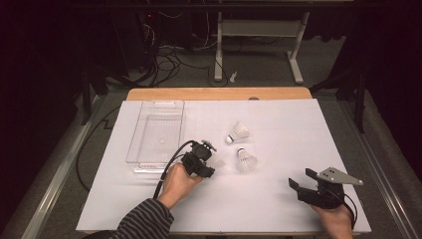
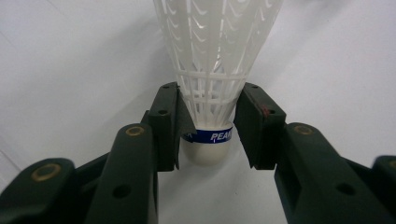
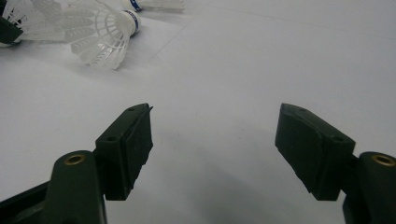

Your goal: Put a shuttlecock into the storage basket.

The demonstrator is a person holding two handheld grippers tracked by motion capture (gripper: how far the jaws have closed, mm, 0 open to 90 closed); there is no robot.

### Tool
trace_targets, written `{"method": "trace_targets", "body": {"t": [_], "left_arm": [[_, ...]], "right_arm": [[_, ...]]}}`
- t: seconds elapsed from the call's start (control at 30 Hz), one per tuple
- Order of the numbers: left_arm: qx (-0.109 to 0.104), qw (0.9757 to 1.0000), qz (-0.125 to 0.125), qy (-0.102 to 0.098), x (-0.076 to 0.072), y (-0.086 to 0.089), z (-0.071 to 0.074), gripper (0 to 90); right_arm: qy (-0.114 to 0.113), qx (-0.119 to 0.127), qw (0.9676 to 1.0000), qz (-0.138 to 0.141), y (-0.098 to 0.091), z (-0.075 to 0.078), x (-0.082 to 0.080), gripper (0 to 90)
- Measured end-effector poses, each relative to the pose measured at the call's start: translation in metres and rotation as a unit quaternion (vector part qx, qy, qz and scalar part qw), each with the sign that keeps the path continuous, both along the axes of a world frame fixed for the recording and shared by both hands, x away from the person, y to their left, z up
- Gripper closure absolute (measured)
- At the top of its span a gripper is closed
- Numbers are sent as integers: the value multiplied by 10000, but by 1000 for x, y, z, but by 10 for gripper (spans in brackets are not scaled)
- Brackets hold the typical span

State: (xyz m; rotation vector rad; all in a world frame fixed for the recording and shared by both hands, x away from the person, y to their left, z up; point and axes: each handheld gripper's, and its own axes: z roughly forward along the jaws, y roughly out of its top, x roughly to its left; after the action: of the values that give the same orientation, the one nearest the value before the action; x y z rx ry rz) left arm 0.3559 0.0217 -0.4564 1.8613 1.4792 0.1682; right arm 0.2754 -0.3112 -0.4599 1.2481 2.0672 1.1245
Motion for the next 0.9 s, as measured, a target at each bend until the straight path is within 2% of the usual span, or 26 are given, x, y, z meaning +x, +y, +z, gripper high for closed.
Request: {"method": "trace_targets", "body": {"t": [0.4, 0.73, 0.9], "left_arm": [[-155, 9998, -83, -1, -2, 1, 5, 643], [-340, 9993, -135, -111, -7, 3, 14, 643], [-457, 9985, -136, -253, -10, 6, 21, 643]], "right_arm": [[7, 3, 10000, -4, 0, 0, 0, 280], [7, 6, 10000, -7, 0, 0, 0, 281], [0, 4, 10000, -8, 0, 0, 0, 281]]}}
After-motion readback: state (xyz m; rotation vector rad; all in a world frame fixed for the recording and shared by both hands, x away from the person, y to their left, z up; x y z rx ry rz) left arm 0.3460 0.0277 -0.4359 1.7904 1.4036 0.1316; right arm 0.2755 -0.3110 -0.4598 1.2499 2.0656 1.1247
